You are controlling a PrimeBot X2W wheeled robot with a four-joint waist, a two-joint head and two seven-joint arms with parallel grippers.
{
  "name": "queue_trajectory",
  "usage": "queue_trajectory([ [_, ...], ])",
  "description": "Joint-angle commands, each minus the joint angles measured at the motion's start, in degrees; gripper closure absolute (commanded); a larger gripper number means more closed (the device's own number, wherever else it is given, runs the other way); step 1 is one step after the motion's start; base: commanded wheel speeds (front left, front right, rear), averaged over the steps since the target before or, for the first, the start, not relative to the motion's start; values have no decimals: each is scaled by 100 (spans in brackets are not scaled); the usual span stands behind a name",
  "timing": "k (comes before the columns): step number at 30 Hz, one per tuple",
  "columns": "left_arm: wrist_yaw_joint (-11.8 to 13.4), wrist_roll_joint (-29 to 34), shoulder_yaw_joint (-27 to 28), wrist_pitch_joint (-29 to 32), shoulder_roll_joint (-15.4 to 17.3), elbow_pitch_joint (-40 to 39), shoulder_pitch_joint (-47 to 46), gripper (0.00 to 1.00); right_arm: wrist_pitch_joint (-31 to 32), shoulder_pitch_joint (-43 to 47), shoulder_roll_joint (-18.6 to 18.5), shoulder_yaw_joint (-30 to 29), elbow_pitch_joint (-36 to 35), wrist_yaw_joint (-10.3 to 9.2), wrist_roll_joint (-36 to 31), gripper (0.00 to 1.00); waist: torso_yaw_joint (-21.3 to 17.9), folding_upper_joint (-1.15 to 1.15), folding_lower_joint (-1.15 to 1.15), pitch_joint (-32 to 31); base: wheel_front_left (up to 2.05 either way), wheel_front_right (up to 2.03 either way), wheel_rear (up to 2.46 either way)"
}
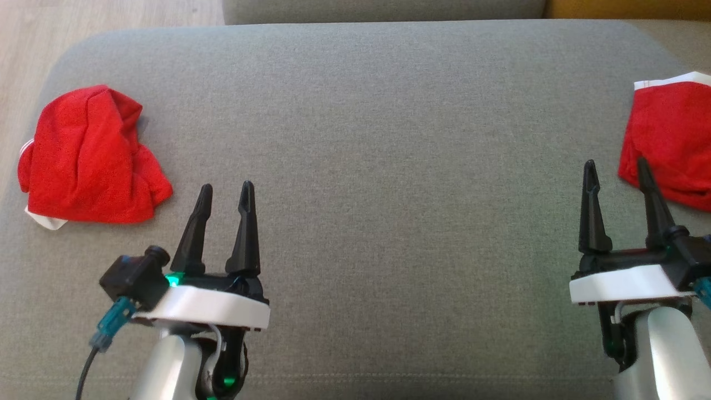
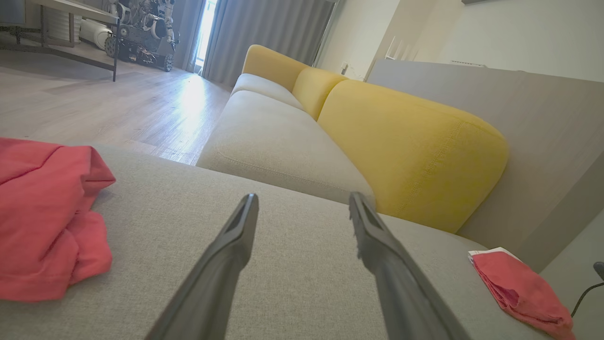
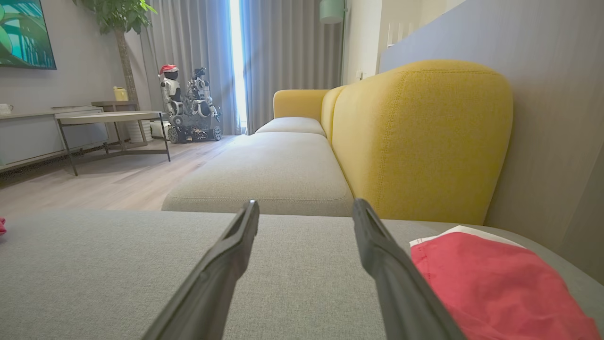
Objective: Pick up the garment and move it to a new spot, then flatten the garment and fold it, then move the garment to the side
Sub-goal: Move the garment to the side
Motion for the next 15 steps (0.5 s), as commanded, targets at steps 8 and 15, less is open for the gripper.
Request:
queue_trajectory([
  [8,33,56,200,-31,48,-178,-163,0,-75,-96,-14,154,-166,21,-12,0,7,0,0,4,0,0,0],
  [15,25,50,199,-31,48,-167,-162,0,-77,-93,-14,165,-149,21,5,0,23,0,0,-5,0,0,0],
])
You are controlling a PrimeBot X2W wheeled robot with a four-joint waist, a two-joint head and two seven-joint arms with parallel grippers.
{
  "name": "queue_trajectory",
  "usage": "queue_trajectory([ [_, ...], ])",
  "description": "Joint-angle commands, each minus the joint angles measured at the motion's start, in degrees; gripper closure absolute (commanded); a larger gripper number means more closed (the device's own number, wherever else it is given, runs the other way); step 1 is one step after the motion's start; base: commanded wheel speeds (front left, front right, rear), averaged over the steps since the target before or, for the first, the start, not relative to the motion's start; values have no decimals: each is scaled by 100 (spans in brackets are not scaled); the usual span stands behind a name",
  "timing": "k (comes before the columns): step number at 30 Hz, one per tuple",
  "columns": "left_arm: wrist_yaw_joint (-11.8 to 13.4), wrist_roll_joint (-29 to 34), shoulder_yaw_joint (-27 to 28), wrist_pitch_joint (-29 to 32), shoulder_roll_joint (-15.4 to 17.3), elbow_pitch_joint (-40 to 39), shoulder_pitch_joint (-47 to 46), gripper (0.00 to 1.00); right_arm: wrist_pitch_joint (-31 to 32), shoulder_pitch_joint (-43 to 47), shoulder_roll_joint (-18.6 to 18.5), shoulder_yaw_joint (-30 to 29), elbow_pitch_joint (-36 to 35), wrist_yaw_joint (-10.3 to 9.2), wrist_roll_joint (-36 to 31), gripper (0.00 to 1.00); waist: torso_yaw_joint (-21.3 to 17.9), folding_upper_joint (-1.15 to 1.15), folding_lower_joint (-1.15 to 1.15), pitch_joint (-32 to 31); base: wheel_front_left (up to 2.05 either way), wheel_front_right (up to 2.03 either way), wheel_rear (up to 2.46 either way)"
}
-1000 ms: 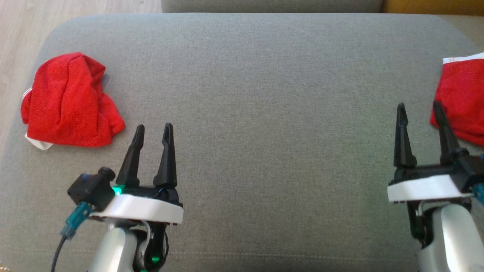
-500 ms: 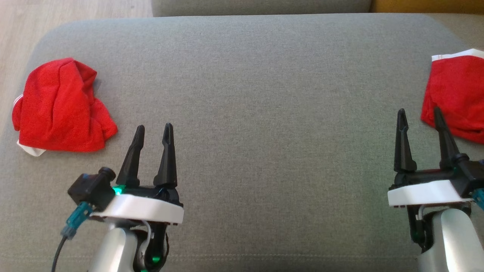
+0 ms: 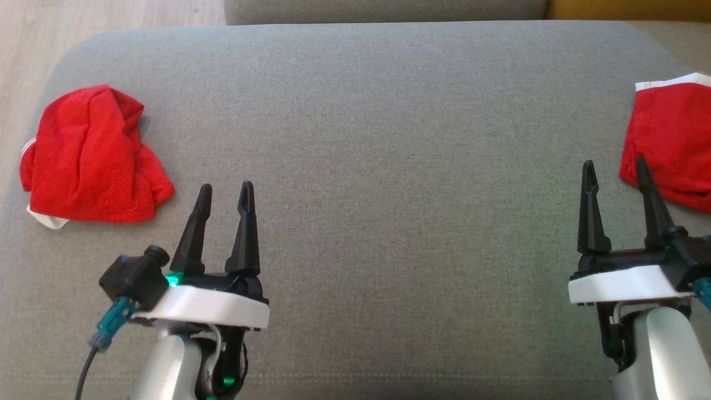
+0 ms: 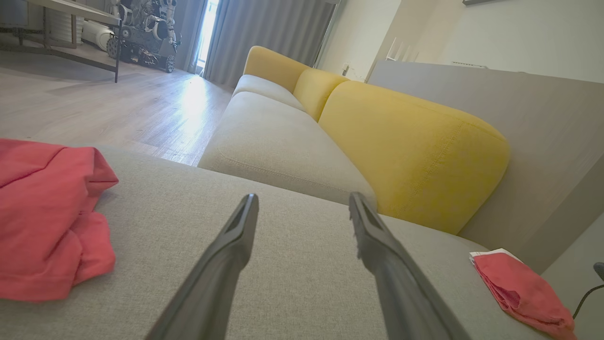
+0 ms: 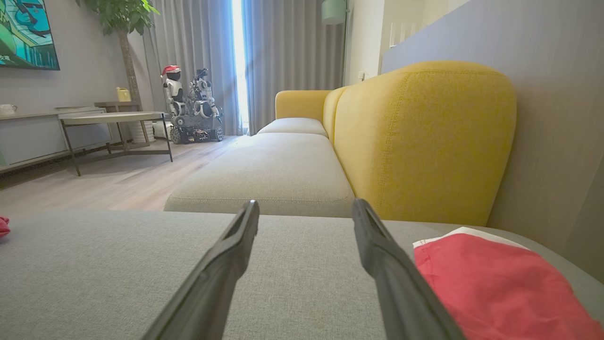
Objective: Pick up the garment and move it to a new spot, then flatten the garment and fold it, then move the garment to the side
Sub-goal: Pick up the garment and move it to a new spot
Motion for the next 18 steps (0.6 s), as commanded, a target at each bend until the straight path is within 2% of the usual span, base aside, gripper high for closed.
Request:
queue_trajectory([
  [1,23,49,191,-31,48,-165,-162,0,-61,-89,-14,156,-153,21,8,0,8,0,0,5,0,0,0],
  [9,34,15,287,-31,48,-216,-236,0,-62,-115,-14,305,-203,21,8,0,243,0,0,80,0,0,0],
  [18,88,-64,464,-31,48,-278,-227,0,-62,-119,-14,496,-178,21,-78,0,991,0,0,-1,0,0,0],
])
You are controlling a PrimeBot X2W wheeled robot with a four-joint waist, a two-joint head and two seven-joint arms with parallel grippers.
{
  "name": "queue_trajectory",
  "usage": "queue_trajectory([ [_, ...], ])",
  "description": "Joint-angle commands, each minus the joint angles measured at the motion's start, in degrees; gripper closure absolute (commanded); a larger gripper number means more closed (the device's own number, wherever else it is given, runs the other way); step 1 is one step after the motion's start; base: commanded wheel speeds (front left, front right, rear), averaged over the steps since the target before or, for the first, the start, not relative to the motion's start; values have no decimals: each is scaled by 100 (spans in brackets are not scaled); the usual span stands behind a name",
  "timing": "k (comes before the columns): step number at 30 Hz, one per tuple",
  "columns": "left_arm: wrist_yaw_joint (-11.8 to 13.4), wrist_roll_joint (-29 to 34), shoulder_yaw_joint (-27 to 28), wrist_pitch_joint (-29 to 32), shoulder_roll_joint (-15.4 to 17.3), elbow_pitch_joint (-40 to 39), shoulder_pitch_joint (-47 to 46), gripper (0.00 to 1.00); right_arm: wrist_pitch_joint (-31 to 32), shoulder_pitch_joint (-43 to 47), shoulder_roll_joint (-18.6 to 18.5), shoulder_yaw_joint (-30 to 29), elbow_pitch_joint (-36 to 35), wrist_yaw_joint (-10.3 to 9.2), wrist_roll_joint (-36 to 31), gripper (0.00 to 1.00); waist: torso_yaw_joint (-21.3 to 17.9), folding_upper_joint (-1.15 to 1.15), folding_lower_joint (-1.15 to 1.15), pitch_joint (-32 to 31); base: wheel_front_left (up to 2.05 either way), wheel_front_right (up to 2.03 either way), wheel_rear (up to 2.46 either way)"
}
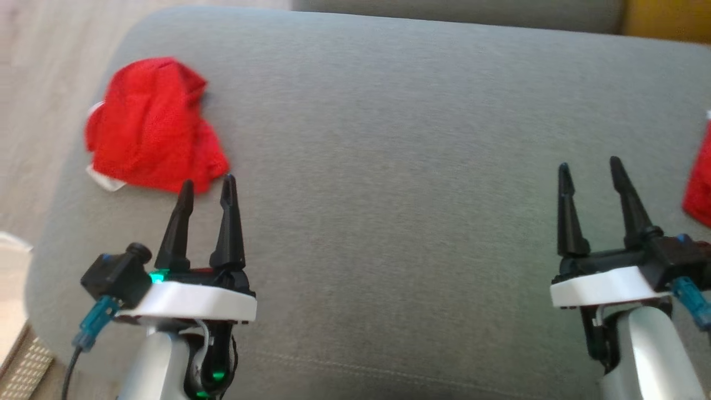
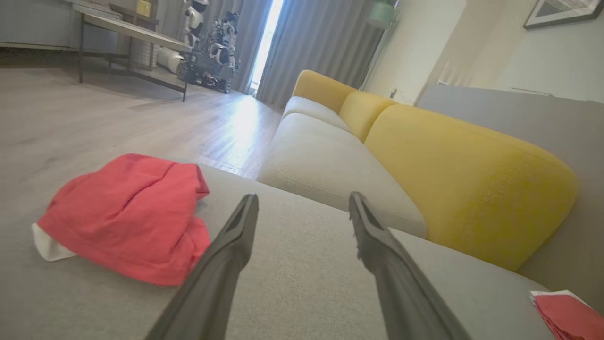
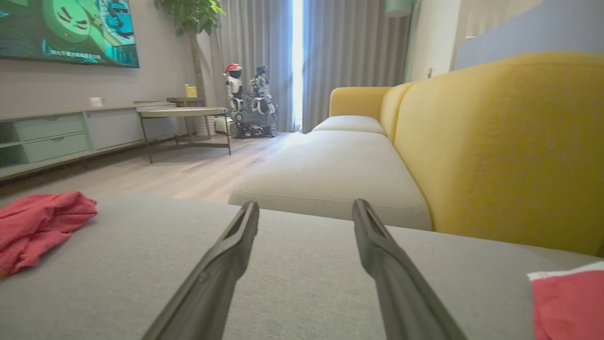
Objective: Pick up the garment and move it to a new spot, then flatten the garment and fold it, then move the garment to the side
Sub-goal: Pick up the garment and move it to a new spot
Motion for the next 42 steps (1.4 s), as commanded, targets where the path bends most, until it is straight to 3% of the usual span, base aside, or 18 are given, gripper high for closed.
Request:
queue_trajectory([
  [1,38,-48,255,-31,50,-235,-186,0,-61,-106,-15,181,-162,21,-18,0,307,0,0,-80,0,0,0],
  [12,109,-48,396,-31,50,-300,81,0,-57,-30,-15,476,-7,21,-3,0,1290,0,0,-303,0,0,0],
  [21,232,-117,627,-31,50,-462,318,0,-57,49,-15,657,100,21,125,0,1590,0,0,-459,0,0,0],
  [33,202,-139,886,-31,50,-670,200,0,-36,-56,-15,680,30,21,79,0,1376,0,0,-213,0,0,0],
  [42,-215,250,1386,-31,50,-120,-698,0,244,-281,-15,457,-539,21,-410,0,965,0,0,580,0,0,0],
])
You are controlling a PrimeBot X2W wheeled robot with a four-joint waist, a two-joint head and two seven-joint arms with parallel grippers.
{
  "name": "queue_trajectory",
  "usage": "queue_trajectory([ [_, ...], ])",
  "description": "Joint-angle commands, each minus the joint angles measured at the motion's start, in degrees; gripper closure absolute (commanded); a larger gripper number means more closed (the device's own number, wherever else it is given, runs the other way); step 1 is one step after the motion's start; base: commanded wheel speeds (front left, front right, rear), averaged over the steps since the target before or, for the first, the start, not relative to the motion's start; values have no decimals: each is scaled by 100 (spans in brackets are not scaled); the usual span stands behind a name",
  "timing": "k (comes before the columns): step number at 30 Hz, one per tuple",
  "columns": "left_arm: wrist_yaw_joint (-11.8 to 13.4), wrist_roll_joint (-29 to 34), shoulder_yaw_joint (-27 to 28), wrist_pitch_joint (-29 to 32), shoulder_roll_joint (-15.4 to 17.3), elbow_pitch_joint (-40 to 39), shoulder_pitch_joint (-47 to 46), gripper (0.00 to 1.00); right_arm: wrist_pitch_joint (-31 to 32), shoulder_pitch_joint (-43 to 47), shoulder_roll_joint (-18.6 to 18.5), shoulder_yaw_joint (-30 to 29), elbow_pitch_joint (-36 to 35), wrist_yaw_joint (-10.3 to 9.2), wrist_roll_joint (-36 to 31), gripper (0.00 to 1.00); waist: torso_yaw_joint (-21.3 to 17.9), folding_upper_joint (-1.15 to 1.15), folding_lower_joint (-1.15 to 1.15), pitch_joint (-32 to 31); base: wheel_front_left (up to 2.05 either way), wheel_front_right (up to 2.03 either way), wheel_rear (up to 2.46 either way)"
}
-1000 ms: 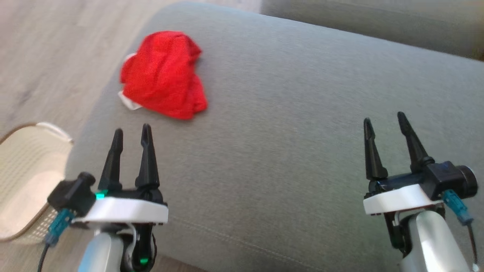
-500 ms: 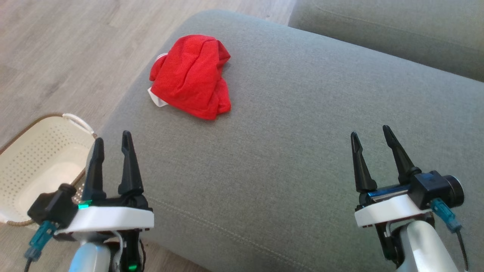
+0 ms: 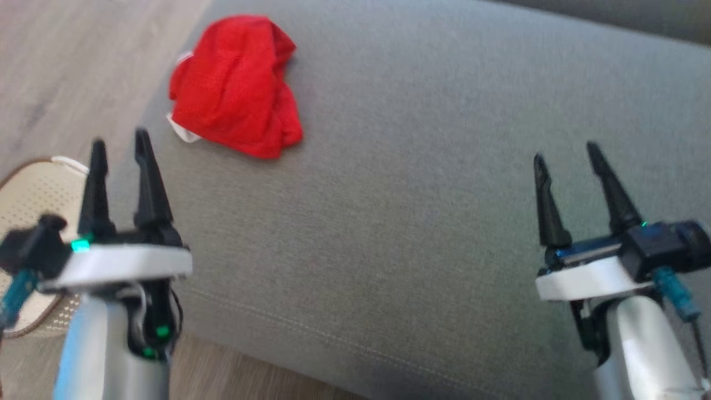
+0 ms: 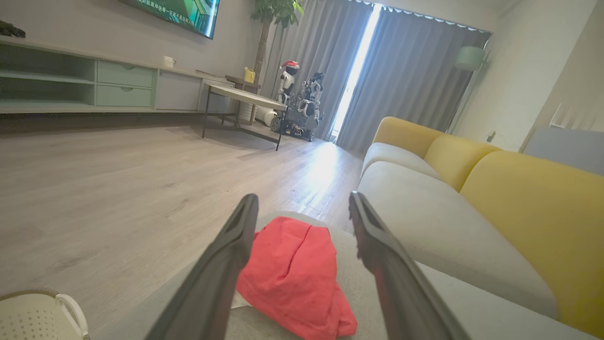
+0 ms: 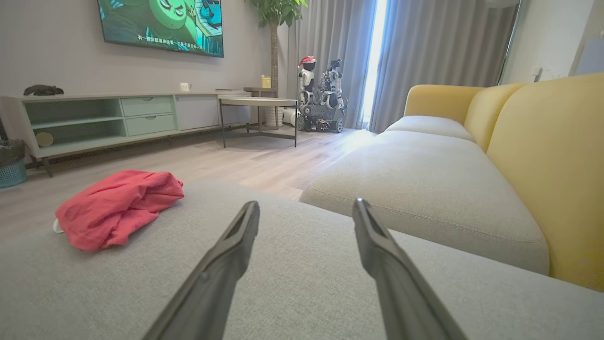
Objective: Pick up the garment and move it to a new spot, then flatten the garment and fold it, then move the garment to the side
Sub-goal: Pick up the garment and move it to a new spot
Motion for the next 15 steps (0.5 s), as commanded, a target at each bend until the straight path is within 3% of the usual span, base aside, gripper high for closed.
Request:
queue_trajectory([
  [1,-67,124,310,-31,63,25,-385,0,41,-245,-13,59,-370,21,-63,0,-230,0,0,387,0,0,0],
  [7,-138,432,732,-31,237,1145,-1261,0,326,-385,-13,-73,-1105,21,-308,0,-526,0,0,1005,0,0,0],
  [15,-317,416,722,163,723,3061,-2470,0,587,-482,-13,-99,-1651,21,-547,0,-760,0,0,1567,0,0,0],
])
